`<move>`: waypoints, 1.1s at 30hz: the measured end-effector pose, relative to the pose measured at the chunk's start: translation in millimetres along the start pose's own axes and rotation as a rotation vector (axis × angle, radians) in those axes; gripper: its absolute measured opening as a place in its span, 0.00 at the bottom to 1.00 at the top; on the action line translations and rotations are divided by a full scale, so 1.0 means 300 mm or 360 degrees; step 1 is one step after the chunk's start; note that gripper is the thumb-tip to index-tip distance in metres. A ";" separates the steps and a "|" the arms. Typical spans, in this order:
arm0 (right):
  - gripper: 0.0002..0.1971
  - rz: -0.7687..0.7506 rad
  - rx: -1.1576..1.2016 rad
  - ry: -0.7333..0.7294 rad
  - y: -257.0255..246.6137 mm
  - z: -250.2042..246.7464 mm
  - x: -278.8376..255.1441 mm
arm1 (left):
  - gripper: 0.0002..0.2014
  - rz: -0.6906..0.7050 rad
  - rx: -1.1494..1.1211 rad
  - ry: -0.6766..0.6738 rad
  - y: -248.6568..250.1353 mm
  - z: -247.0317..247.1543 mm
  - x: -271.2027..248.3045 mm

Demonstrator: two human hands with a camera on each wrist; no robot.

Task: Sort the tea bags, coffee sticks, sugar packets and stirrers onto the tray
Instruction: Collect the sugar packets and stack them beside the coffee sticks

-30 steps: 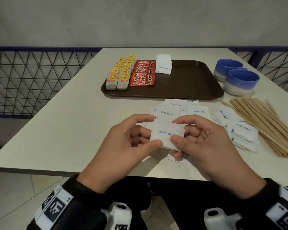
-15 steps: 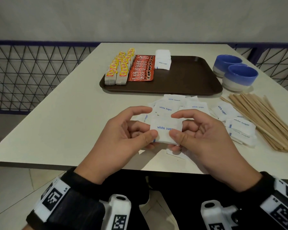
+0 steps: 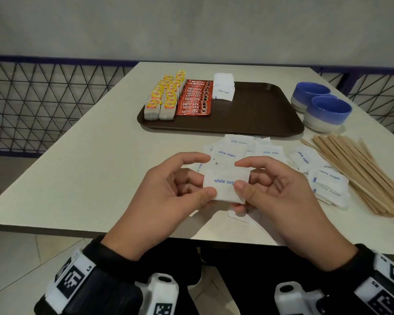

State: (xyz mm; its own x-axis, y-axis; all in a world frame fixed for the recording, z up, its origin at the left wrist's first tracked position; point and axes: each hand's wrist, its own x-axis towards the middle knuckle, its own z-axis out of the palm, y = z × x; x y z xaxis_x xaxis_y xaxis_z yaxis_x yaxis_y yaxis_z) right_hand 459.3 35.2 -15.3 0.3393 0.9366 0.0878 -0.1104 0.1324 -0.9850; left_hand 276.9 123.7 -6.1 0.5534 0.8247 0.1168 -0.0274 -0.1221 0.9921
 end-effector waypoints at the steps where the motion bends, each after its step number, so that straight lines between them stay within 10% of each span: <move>1: 0.13 0.0010 -0.0003 0.0004 -0.003 0.001 0.003 | 0.23 0.0008 0.0002 0.0002 0.000 0.001 -0.001; 15: 0.05 0.0120 -0.1569 -0.0909 -0.333 0.006 0.218 | 0.19 0.0375 0.0114 0.0016 -0.046 -0.015 -0.022; 25: 0.03 0.0146 -0.2364 -0.0349 -0.297 -0.104 0.942 | 0.12 0.0888 0.0582 0.0468 -0.133 -0.037 0.074; 33: 0.07 0.0320 -0.2289 -0.0285 -0.186 -0.071 1.167 | 0.08 0.0940 0.0618 0.0178 -0.135 -0.093 0.109</move>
State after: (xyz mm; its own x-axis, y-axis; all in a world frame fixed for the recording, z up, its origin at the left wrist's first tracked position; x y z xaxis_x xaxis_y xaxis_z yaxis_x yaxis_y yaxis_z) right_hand 604.3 348.9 67.2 0.3009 0.9410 -0.1550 0.9037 -0.3333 -0.2689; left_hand 272.7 171.1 -41.1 0.4482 0.6092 0.6543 0.0137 -0.7365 0.6763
